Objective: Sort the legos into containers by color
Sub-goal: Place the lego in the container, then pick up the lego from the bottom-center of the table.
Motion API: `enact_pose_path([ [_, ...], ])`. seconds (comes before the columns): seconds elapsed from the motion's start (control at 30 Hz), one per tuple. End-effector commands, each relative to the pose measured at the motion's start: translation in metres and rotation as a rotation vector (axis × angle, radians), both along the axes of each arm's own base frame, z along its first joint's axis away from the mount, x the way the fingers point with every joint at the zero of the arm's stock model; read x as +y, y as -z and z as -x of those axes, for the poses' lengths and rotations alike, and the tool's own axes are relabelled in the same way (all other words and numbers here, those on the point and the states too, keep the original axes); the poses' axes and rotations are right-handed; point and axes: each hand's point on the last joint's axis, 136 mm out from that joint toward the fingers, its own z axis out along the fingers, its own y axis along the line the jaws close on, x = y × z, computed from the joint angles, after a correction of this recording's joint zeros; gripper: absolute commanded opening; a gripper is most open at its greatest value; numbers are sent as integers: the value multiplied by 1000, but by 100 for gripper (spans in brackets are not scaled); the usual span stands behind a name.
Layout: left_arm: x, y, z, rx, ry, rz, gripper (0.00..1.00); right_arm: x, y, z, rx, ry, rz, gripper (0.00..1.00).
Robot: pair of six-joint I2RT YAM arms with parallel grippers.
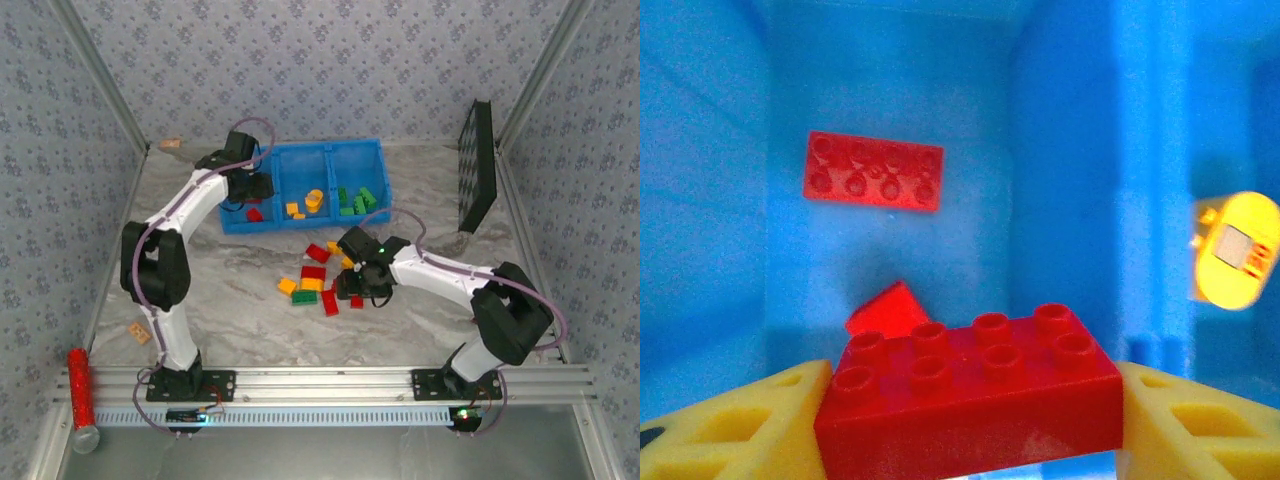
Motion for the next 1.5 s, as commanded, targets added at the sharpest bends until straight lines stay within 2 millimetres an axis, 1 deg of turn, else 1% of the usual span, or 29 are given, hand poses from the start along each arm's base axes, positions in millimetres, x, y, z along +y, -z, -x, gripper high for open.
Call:
enact_pose_path([
  [0.0, 16, -1, -23, -42, -40, -22, 62, -1, 0, -3, 6, 3, 32, 64],
  [0.07, 22, 7, -29, -30, -60, -11, 62, 0, 1, -3, 12, 0, 31, 64],
  [0.2, 24, 18, -38, -15, -72, -2, 62, 1, 6, -3, 27, -1, 34, 64],
  [0.4, 18, 31, -47, 12, -60, 15, 63, 1, 15, -1, 49, 5, 45, 64],
  [0.53, 16, 32, -49, 12, -59, 20, 64, -4, 22, -1, 62, 0, 89, 61],
  [0.6, 16, 32, -49, 15, -59, 24, 65, -6, 25, 0, 69, -1, 98, 58],
  [0.77, 14, 29, -50, 9, -62, 35, 68, -6, 29, 1, 72, -8, 104, 39],
  [0.9, 14, 20, -51, -9, -62, 40, 72, -8, 24, 2, 64, -9, 109, 31],
  [1.13, 14, 9, -51, -33, -64, 51, 76, -13, 7, 1, 20, -1, 98, 27],
  [1.23, 12, -2, -51, -64, -60, 68, 76, -14, -5, -2, -1, 8, 85, 26],
  [1.3, 9, -13, -51, -88, -50, 90, 76, -13, -15, -5, -11, 13, 76, 26],
  [1.33, 6, -21, -51, -105, -42, 109, 76, -12, -21, -8, -15, 15, 70, 26],
  [1.43, -2, -47, -47, -148, -13, 166, 76, -5, -44, -26, -69, -44, 55, 26],
  [1.47, -3, -56, -43, -158, -8, 179, 76, -3, -51, -35, -90, -60, 53, 26],
])
